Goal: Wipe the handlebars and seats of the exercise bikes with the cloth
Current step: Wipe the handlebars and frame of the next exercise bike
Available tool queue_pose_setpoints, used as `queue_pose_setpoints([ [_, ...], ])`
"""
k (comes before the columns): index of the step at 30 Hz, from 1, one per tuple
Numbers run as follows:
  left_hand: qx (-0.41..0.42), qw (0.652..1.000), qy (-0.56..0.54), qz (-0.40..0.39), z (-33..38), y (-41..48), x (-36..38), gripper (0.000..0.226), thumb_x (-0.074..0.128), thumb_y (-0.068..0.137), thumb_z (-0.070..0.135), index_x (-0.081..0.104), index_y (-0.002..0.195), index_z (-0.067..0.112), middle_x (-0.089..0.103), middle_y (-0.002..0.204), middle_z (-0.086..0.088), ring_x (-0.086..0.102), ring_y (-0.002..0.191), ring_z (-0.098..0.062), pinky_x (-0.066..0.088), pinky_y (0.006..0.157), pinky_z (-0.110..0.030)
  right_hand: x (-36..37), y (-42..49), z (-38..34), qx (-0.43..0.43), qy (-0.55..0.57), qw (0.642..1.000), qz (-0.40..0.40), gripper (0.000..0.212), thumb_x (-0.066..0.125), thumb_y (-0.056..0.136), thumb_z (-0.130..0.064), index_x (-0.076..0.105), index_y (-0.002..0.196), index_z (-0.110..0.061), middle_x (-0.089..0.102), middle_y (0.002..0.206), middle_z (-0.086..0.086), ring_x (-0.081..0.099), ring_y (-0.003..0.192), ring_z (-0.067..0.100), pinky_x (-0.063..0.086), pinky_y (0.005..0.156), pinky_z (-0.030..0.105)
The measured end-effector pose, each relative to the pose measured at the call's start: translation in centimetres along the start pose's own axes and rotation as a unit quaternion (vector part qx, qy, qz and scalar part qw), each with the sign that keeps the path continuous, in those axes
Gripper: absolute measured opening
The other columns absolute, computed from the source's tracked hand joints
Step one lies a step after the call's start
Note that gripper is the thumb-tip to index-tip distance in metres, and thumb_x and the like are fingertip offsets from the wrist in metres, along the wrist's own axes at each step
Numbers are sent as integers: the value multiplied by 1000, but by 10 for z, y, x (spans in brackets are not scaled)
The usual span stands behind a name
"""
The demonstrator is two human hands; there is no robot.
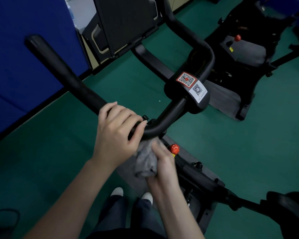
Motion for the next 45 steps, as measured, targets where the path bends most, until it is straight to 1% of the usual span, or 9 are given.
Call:
queue_pose_setpoints([
  [3,-7,1000,7,14,0,-1,2,28,52,95,25,67,75,12,66,76,2,60,80,-21,34,98,-37,-15,0,-36,-182,-156,967,86,10,59,90,-8,64,97,-5,68,88,12,64,76,21,53,72,33],
  [8,-6,1000,-5,19,-1,0,1,29,53,95,25,65,72,12,64,72,2,59,77,-21,33,95,-34,19,14,-104,-476,-585,656,29,9,61,90,-6,67,95,-8,62,89,-4,58,88,14,43,80,23],
  [14,-3,999,-33,9,-9,0,-5,26,53,94,24,66,77,10,64,80,0,59,82,-21,33,97,-34,79,60,-143,-406,-868,251,-137,20,50,96,-18,66,98,-6,63,97,10,49,97,29,34,77,29],
  [16,-8,1000,-29,8,-16,0,-8,26,52,95,24,66,78,9,64,83,-2,60,85,-22,33,98,-34,88,60,-137,-343,-904,191,-168,20,50,95,-21,66,102,-10,63,102,7,49,101,27,37,79,29],
  [20,-10,999,-34,-1,-27,3,-14,28,48,97,23,67,83,7,65,87,-2,59,91,-23,31,100,-34,104,44,-116,-224,-923,226,-218,22,53,90,-20,66,107,-15,66,105,11,55,105,30,47,88,37],
  [28,-22,999,-36,-16,-37,3,-19,23,48,95,16,65,84,7,65,87,-4,59,92,-25,32,102,-35,103,18,-85,-203,-848,445,-202,13,58,90,-20,67,93,-11,68,86,9,61,87,26,48,77,34],
  [35,-14,999,-31,-28,-38,4,-19,22,49,94,18,65,83,9,65,87,-2,60,93,-24,31,102,-34,86,20,-97,-281,-866,380,-165,17,56,93,-17,68,101,-8,63,98,9,50,101,26,42,85,35],
  [40,-12,998,-34,-48,-38,6,-24,23,48,95,19,66,85,8,65,87,-3,60,93,-24,31,101,-35,68,19,-100,-394,-799,453,-34,17,57,94,-14,68,96,-2,61,94,14,50,95,33,39,80,36],
  [45,10,996,-38,-76,-37,8,-31,25,50,95,25,69,93,9,67,92,-2,59,95,-23,30,99,-35,44,2,-80,-445,-663,596,85,12,58,94,-14,66,99,-8,60,95,2,55,96,25,44,84,33],
])
Point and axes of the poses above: each hand's wrist, its own y-axis towards the middle knuckle, its own x-axis out of the palm, z = x × y, the point moved 1 cm from there along y, towards the middle knuckle
